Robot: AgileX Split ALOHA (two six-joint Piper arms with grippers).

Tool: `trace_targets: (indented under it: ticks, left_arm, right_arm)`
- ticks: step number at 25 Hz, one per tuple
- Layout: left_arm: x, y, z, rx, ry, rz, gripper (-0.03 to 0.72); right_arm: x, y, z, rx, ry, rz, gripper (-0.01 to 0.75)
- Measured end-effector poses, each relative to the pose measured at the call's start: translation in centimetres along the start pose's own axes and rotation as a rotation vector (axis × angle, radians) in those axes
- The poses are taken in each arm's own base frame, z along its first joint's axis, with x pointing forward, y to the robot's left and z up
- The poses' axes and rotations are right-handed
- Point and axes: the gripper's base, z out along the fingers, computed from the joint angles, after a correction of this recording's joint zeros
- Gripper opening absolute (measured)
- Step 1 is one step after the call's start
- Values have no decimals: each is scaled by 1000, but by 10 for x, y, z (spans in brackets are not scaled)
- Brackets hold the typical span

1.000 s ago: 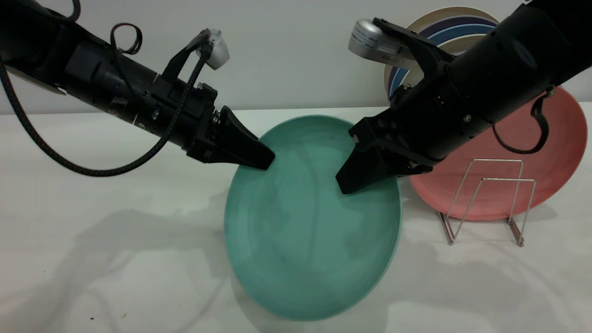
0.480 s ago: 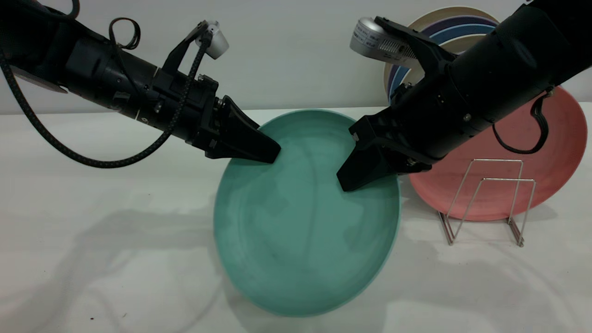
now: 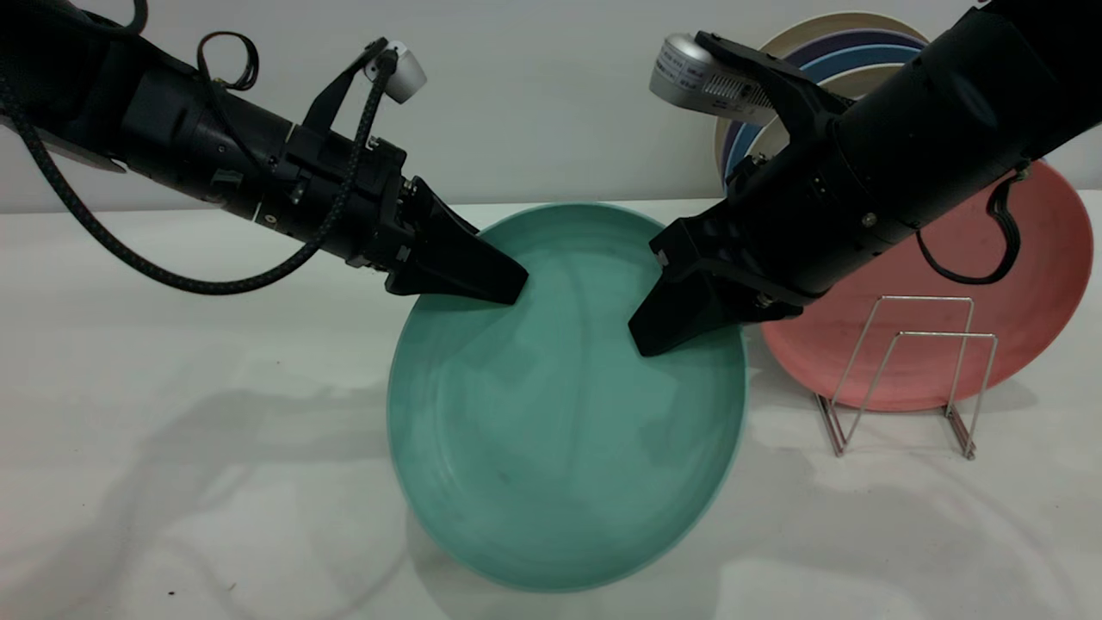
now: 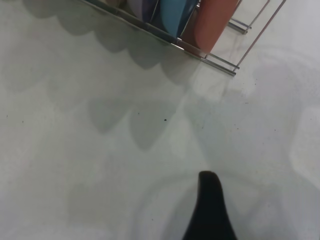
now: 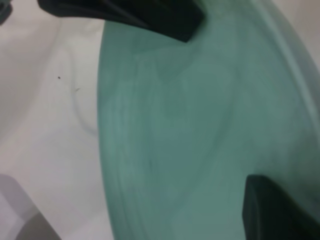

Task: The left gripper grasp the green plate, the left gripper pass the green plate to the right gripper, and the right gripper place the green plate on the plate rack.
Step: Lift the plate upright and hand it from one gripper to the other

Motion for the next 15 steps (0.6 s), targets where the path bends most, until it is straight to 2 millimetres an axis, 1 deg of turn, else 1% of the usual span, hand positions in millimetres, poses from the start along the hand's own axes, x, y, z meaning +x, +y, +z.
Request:
trace_targets:
  ticks: [9, 13, 15]
  left_arm:
    - [1, 2, -2, -9, -3, -38, 591]
    - [2, 10, -20, -32, -24, -74, 591]
    - [2, 14, -34, -37, -41, -95, 591]
  right_arm:
    - [0, 0, 0, 4, -2, -2, 114]
    - [-2, 1, 0, 1, -11, 9, 111]
    - [-4, 2, 0, -4, -23, 19, 109]
